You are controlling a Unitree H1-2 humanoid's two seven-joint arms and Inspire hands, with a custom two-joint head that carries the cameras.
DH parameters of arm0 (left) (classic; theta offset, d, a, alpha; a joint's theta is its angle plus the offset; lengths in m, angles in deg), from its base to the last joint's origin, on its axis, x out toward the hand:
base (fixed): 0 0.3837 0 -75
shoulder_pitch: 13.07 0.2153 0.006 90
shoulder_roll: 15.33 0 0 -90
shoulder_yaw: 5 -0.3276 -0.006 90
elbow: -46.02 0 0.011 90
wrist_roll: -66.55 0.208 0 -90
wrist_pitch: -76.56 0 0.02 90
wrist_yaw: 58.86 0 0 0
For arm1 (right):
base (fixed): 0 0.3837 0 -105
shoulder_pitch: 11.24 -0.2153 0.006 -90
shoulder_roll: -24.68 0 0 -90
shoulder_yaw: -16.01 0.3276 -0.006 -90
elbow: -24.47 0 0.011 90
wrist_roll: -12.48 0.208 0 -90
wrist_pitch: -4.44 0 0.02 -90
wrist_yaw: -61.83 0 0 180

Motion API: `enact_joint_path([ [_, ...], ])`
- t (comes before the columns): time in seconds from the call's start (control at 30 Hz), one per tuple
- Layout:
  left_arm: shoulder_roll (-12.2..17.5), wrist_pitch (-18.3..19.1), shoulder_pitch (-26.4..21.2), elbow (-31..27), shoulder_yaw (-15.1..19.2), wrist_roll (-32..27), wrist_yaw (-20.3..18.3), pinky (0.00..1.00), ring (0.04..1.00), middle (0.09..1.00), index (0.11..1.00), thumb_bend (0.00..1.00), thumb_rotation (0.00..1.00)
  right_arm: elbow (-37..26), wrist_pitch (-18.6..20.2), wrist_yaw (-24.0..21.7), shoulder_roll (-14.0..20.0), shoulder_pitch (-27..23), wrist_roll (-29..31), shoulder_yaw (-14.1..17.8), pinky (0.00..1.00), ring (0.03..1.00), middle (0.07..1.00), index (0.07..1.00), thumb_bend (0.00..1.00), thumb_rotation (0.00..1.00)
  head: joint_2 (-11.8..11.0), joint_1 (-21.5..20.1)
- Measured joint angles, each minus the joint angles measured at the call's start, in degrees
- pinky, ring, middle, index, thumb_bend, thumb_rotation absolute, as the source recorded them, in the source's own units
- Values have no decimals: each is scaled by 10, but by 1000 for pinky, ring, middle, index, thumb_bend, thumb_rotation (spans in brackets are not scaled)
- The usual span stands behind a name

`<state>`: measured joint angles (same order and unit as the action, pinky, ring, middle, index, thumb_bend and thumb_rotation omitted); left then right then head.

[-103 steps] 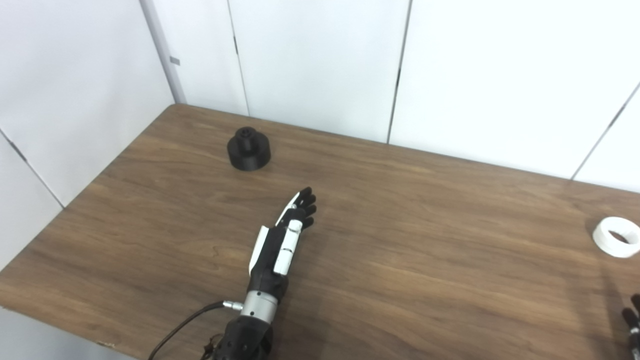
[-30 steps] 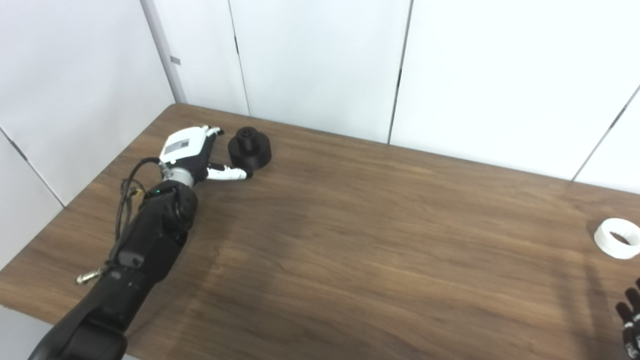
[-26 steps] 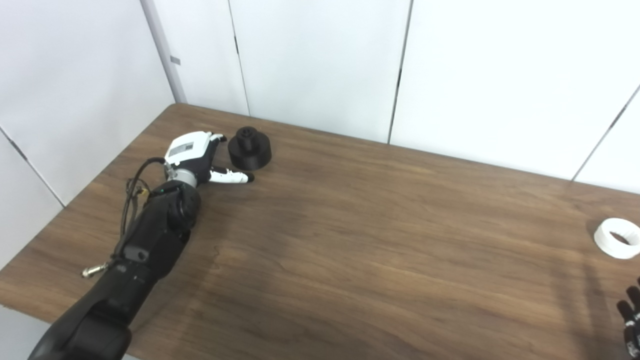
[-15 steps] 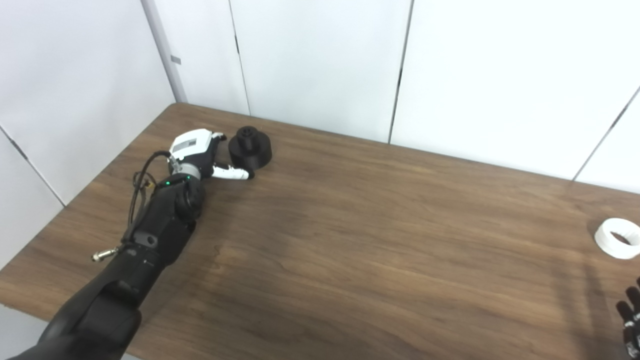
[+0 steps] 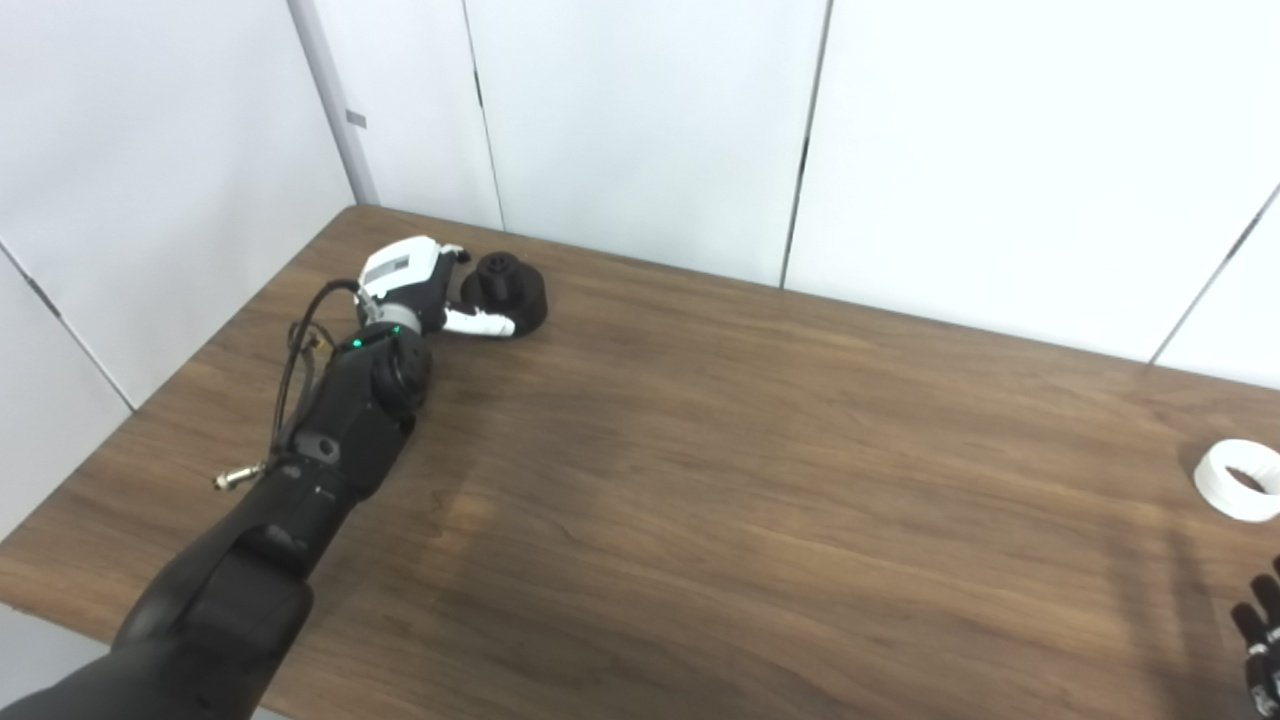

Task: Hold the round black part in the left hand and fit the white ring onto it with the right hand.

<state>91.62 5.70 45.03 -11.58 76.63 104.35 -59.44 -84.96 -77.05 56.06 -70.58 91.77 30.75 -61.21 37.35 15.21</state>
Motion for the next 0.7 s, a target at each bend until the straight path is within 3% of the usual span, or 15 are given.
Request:
enact_joint_path([
  [0.7,-11,-19,-7,29,-12,-26,20,942,957,932,830,1000,495,-5,2,2,0,2,-12,0,1000,1000,1000,1000,520,1000,5,0],
])
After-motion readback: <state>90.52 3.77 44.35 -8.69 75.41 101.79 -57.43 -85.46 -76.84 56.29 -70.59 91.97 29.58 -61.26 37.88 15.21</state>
